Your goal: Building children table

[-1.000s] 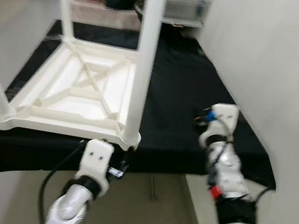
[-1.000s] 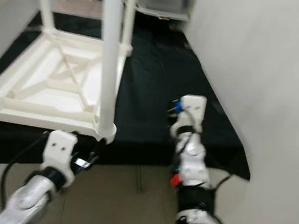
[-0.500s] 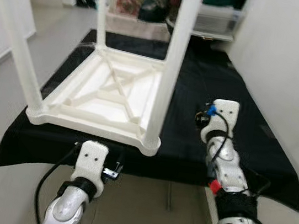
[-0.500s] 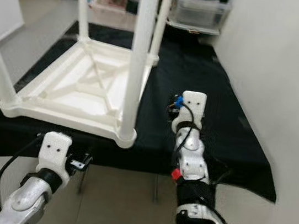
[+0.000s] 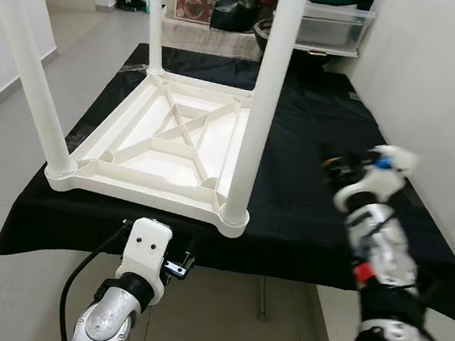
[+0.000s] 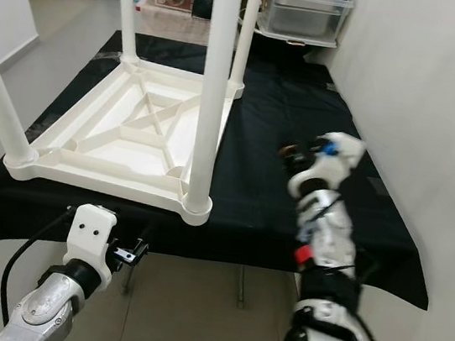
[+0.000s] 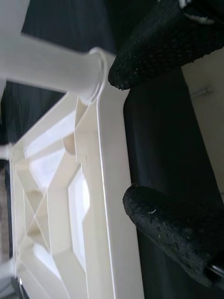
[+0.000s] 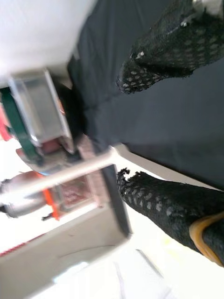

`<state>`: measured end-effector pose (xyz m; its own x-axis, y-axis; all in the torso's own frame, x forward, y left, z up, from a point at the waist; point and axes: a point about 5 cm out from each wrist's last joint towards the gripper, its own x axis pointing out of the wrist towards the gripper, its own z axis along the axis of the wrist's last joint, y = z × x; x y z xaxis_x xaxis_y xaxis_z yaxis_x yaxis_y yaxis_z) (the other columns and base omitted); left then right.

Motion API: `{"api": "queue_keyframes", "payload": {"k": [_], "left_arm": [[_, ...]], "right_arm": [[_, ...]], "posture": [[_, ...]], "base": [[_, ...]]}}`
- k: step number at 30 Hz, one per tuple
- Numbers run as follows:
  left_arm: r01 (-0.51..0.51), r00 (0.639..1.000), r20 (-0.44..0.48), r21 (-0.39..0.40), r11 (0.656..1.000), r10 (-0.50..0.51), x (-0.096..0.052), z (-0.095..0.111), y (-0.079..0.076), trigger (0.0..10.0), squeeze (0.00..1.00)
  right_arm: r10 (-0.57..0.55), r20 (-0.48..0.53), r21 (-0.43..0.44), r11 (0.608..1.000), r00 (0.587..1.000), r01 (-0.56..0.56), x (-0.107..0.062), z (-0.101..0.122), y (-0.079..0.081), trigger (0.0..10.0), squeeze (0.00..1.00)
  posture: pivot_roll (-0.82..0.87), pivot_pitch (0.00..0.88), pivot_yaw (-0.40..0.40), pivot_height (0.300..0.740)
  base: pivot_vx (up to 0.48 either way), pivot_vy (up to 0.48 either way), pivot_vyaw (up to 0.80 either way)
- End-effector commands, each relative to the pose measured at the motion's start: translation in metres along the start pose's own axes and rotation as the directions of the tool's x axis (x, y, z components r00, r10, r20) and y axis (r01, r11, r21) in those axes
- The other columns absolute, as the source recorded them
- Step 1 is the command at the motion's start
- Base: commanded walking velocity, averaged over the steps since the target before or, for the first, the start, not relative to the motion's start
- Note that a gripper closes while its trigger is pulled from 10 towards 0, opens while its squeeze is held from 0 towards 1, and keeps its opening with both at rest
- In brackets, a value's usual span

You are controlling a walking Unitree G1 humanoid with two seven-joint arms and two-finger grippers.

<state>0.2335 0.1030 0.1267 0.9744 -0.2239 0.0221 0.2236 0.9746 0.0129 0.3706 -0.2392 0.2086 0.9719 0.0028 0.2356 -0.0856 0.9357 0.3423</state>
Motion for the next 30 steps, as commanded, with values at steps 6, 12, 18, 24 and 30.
{"api": "queue_keyframes", "payload": {"k": [6, 12, 18, 24, 30], "left_arm": [[0.003, 1.0, -0.018, -0.005, 1.0, -0.003, -0.002, -0.004, 0.001, 10.0, 0.0], [0.004, 1.0, -0.023, -0.003, 1.0, -0.004, -0.002, -0.006, 0.002, 10.0, 0.0], [0.007, 1.0, -0.026, -0.002, 1.0, -0.007, -0.002, -0.007, 0.002, 10.0, 0.0], [0.006, 1.0, -0.026, -0.002, 1.0, -0.006, -0.002, -0.007, 0.003, 10.0, 0.0], [0.008, 1.0, -0.026, 0.0, 1.0, -0.008, -0.002, -0.007, 0.003, 10.0, 0.0]], "right_arm": [[0.109, 0.17, 0.183, 0.973, 0.979, -0.14, 0.007, 0.038, 0.008, 10.0, 1.0], [0.317, 0.295, 0.27, 0.877, 0.902, -0.397, 0.007, 0.065, 0.045, 10.0, 0.0], [0.563, 0.36, 0.207, 0.73, 0.744, -0.652, -0.007, 0.08, 0.08, 10.0, 0.0], [0.649, 0.335, 0.106, 0.694, 0.683, -0.712, -0.008, 0.088, 0.091, 10.0, 0.0], [0.704, 0.297, 0.005, 0.674, 0.645, -0.739, -0.008, 0.096, 0.102, 10.0, 0.0]], "posture": [[0.04, 0.035, -0.072, 0.74], [0.04, 0.028, -0.065, 0.74], [0.04, 0.018, -0.063, 0.74], [0.04, 0.017, -0.06, 0.74], [0.04, 0.018, -0.059, 0.74]], "base": [[0.0, 0.0, 0.0], [0.0, 0.0, 0.0], [0.0, 0.0, 0.0], [0.0, 0.0, 0.0], [0.0, 0.0, 0.0]]}}
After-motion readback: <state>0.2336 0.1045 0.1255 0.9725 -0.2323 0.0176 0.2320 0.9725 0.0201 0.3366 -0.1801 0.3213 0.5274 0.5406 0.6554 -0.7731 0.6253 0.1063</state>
